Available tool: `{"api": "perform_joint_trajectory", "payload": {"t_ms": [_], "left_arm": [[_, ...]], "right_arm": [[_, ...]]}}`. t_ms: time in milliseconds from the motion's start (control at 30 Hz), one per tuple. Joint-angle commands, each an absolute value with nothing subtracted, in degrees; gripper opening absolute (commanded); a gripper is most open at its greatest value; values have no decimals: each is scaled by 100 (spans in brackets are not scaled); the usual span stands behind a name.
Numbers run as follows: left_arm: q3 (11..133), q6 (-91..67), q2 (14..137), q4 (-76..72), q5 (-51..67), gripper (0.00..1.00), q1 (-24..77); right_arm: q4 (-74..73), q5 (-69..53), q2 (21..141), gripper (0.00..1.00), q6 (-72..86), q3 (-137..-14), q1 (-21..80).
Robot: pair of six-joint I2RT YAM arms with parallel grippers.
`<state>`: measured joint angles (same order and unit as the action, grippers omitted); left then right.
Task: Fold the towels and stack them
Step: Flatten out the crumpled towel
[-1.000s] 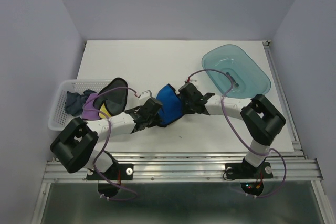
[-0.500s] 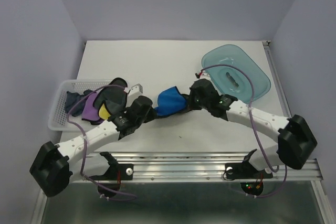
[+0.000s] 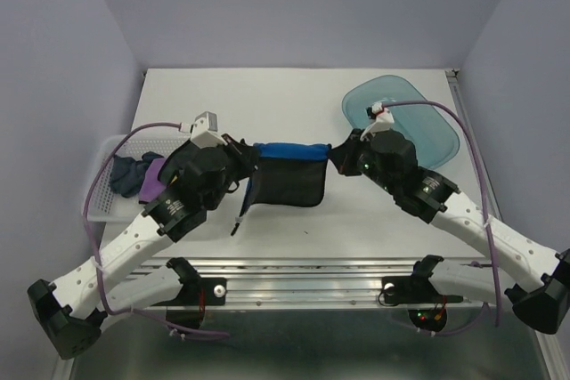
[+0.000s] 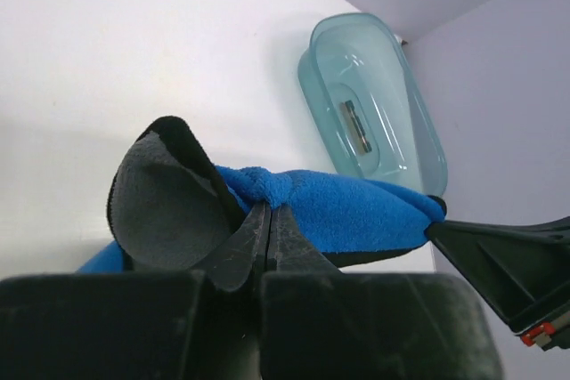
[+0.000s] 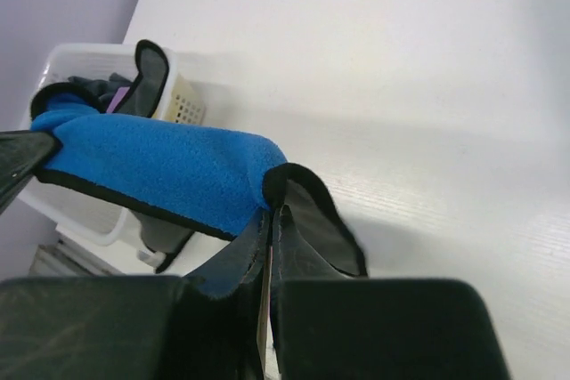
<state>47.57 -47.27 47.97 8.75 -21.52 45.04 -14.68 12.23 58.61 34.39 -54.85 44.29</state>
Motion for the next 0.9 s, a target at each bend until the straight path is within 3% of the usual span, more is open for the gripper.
{"api": "perform_joint_trajectory", "payload": {"t_ms": [0,133,367,467,667,800,867], "left_arm": [[5369,-4166,5411,501,-2925,0,4526],[6543,-3868,6185,693,-4111,0,4483],[8179,-2612,6978,554,-4394,0,4272],[8350,-2418,7093,510,-4482,0,4219],[6481,-3056,6619,343,-3544,0,4219],[4477,-3970,6346,89,-2105,0,4376],[4071,-4366,6162,35,-1978,37,4832]], "right_arm": [[-1494,1985,6327,1,3051,-6195,4430],[-1433,2137,6959,1,2708,-7125,4132],[-1441,1487,7566,1,2241,-8225,3464],[-1617,1441,7655,1,2189,-8464,3340],[-1635,1433,7155,1,2443,-6850,3305],[-2011,1739,6610,1,3389,-5373,3296],[-2390,1723,6224,4,3830,-4749,3296]]}}
